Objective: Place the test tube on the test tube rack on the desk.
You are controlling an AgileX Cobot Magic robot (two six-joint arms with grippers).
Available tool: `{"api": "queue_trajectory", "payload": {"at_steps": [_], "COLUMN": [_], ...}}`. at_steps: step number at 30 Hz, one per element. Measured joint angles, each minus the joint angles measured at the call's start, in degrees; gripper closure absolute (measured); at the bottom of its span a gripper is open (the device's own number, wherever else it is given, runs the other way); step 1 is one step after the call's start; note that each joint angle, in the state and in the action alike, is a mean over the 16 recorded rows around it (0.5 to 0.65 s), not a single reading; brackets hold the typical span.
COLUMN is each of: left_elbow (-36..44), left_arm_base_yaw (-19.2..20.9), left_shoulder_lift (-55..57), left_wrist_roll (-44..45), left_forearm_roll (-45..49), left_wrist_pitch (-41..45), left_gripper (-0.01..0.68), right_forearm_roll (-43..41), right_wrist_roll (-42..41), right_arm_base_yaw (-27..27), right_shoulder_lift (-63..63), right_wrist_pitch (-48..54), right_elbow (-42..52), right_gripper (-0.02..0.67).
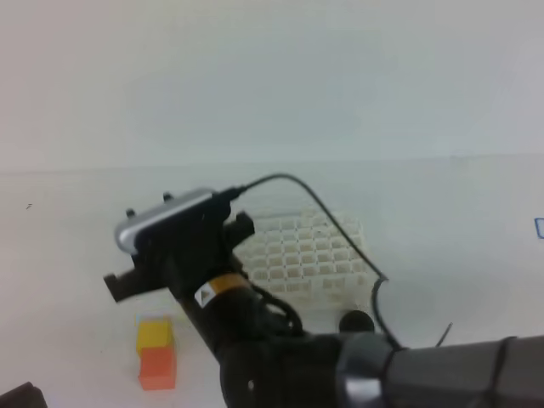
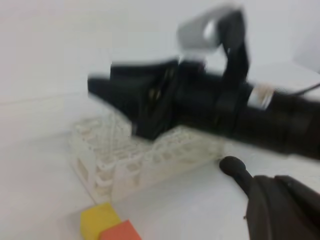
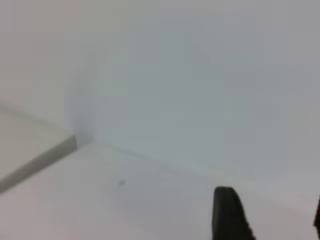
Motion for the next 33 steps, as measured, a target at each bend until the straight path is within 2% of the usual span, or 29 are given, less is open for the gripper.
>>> {"api": "queue_trajectory", "payload": {"at_steps": [3, 6, 13, 20, 27, 33], "left_elbow": [0.0, 0.0, 0.0, 0.0, 0.0, 0.0], "left_arm_base_yaw": [0.0, 0.0, 0.0, 0.0, 0.0, 0.0], "left_shoulder_lift": [0.0, 0.0, 0.0, 0.0, 0.0, 0.0], "left_wrist_roll": [0.0, 0.0, 0.0, 0.0, 0.0, 0.0], "left_forearm_roll": [0.0, 0.0, 0.0, 0.0, 0.0, 0.0], "left_wrist_pitch": [0.0, 0.1, 0.2, 0.2, 0.2, 0.2], "left_gripper": [0.674, 0.674, 0.674, 0.674, 0.674, 0.674], "right_forearm_roll": [-0.7, -2.2, -8.5, -17.4, -24.1, -26.6], "right_wrist_roll": [-1.6, -3.1, -6.0, -8.4, -9.9, -10.0], "right_arm_base_yaw": [0.0, 0.0, 0.1, 0.1, -0.3, -2.0], "right_shoulder_lift": [-4.7, -10.1, -25.0, -41.8, -55.9, -63.6], "right_wrist_pitch": [1.3, 3.2, 9.3, 16.2, 24.6, 31.1], "right_elbow": [0.0, 0.4, 3.8, 11.8, 21.8, 30.2], "right_gripper": [0.299, 0.336, 0.484, 0.620, 0.647, 0.649]}}
